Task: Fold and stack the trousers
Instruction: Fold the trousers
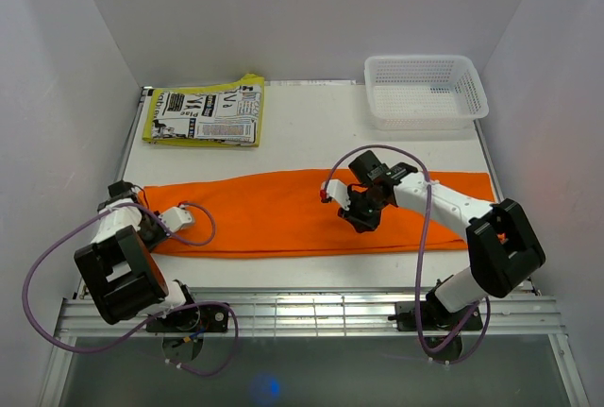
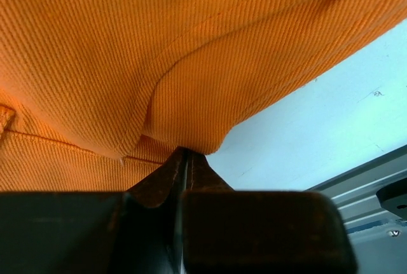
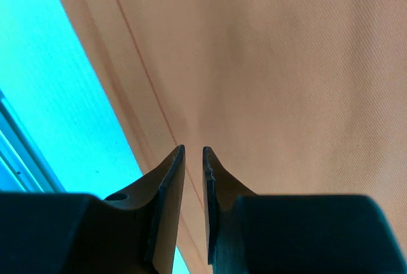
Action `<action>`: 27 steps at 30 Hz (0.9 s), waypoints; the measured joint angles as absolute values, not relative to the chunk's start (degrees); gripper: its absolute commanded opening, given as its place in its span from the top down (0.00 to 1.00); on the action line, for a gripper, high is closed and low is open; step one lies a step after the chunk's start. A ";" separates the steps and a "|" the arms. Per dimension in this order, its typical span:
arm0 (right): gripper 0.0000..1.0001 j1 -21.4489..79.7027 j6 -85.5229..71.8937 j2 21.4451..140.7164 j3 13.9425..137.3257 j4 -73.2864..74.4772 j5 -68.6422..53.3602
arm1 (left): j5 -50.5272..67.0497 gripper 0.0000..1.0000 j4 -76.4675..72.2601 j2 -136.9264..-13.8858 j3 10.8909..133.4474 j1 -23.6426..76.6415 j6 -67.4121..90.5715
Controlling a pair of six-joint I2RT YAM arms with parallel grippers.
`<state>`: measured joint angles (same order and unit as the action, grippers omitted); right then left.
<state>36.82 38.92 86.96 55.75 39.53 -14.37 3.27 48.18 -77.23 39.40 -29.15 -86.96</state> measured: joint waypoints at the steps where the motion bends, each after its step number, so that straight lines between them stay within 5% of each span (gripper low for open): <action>1: 0.75 36.84 39.29 86.39 55.57 39.79 -14.57 | 3.42 0.84 48.23 -77.23 39.44 -29.17 -86.94; 4: 0.76 36.84 40.27 85.38 55.11 40.56 -14.37 | 3.60 0.83 48.49 -77.25 39.53 -29.26 -86.94; 11: 0.76 34.33 43.40 80.36 48.18 42.96 -10.41 | 3.92 0.97 50.06 -79.59 41.63 -29.78 -85.86; 14: 0.67 26.57 45.56 77.91 47.88 46.09 -10.63 | 4.89 0.85 51.86 -83.00 44.77 -31.24 -85.17; 18: 0.57 11.03 51.13 74.50 50.17 50.92 -10.48 | 7.05 0.49 53.80 -86.56 49.19 -33.36 -84.60; 27: 0.63 -7.88 67.16 69.04 50.54 56.51 -8.40 | 19.35 0.42 64.18 -81.08 59.07 -33.63 -84.36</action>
<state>-7.88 67.16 69.04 50.54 56.51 -8.40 19.35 64.18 -81.08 59.07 -33.63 -84.36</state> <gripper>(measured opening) 0.372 0.577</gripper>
